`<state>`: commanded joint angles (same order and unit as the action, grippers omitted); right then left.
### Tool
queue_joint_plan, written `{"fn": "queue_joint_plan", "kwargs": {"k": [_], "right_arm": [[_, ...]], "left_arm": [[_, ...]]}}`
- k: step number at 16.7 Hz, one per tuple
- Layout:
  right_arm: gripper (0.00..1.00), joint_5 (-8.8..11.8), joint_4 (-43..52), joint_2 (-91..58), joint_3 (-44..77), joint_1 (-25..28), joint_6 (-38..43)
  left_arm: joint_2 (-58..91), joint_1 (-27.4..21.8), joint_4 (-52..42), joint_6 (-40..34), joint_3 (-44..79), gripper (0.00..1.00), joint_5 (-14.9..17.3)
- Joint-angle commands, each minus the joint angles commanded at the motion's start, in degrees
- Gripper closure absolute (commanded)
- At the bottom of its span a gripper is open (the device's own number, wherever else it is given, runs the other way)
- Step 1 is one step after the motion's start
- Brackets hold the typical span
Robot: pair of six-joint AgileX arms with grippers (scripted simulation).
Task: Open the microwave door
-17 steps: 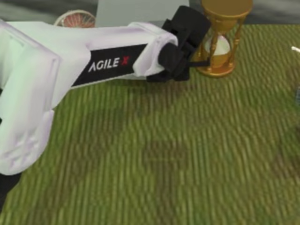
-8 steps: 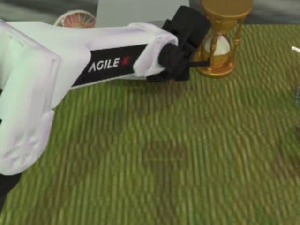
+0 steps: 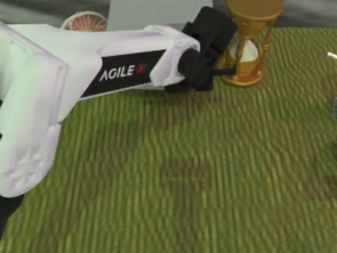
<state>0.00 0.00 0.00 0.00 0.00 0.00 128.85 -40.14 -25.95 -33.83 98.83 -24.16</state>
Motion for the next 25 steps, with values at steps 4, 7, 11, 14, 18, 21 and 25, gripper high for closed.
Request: {"fn": "queue_joint_plan", "kwargs": {"k": [4,7,11,14,18,21,25], "right_arm": [[0.00,0.00,0.00,0.00,0.00,0.00,0.00],[0.00,0.00,0.00,0.00,0.00,0.00,0.00],[0.00,0.00,0.00,0.00,0.00,0.00,0.00],[0.00,0.00,0.00,0.00,0.00,0.00,0.00],[0.00,0.00,0.00,0.00,0.00,0.00,0.00],[0.00,0.00,0.00,0.00,0.00,0.00,0.00],[0.00,0.00,0.00,0.00,0.00,0.00,0.00]], "left_arm": [[0.36,-0.35,0.16,-0.13,-0.12,1.00,0.46],[-1.23,-0.02,1.67,1.41,-2.38,1.00,1.11],[-2.75,0.20,3.26,3.12,-4.78,1.00,1.93],[-2.75,0.20,3.26,3.12,-4.78,1.00,1.93],[-2.75,0.20,3.26,3.12,-4.78,1.00,1.93],[-2.75,0.20,3.26,3.12,-4.78,1.00,1.93],[-2.75,0.20,3.26,3.12,-4.78,1.00,1.93]]}}
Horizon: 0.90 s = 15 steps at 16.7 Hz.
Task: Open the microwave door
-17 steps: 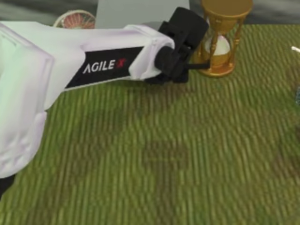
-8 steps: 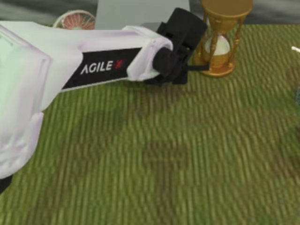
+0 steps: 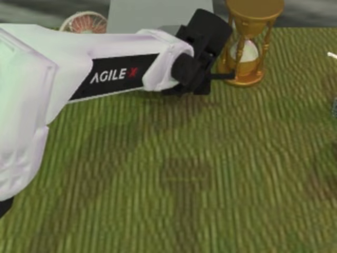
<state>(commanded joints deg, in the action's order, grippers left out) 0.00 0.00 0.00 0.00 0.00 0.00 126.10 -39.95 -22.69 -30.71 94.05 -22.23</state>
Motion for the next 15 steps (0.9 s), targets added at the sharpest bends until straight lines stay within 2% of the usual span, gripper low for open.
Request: {"fn": "queue_joint_plan", "kwargs": {"k": [10,15], "right_arm": [[0.00,0.00,0.00,0.00,0.00,0.00,0.00],[0.00,0.00,0.00,0.00,0.00,0.00,0.00]], "left_arm": [[0.00,0.00,0.00,0.00,0.00,1.00,0.00],[-1.45,0.13,1.72,1.79,-2.75,1.00,1.22]]}}
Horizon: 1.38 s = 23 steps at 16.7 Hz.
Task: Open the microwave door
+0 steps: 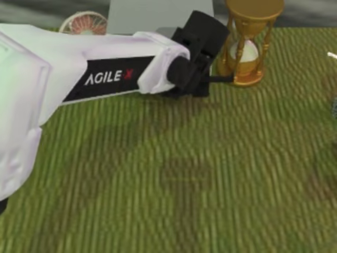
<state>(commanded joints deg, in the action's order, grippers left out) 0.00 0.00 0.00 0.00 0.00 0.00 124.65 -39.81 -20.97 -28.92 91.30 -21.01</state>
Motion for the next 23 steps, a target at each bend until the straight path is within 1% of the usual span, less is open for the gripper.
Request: {"fn": "queue_joint_plan", "kwargs": {"k": [3,23], "right_arm": [[0.00,0.00,0.00,0.00,0.00,0.00,0.00],[0.00,0.00,0.00,0.00,0.00,0.00,0.00]], "left_arm": [[-1.14,0.15,1.21,1.29,-1.65,1.00,0.81],[-1.14,0.15,1.21,1.29,-1.65,1.00,0.81]]}}
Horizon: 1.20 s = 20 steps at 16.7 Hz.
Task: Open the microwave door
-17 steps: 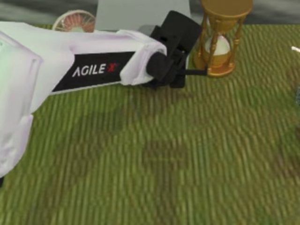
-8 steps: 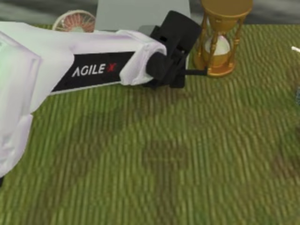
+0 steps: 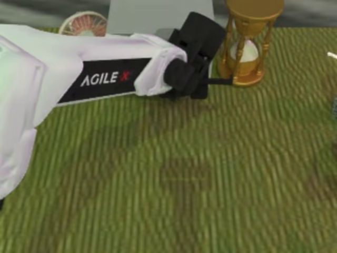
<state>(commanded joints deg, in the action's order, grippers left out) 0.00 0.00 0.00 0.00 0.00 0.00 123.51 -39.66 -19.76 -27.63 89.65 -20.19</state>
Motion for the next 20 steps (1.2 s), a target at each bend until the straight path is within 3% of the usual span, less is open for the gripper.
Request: {"fn": "queue_joint_plan", "kwargs": {"k": [20], "right_arm": [[0.00,0.00,0.00,0.00,0.00,0.00,0.00]], "left_arm": [[-2.60,0.41,2.79,3.27,-4.33,1.00,2.28]]}}
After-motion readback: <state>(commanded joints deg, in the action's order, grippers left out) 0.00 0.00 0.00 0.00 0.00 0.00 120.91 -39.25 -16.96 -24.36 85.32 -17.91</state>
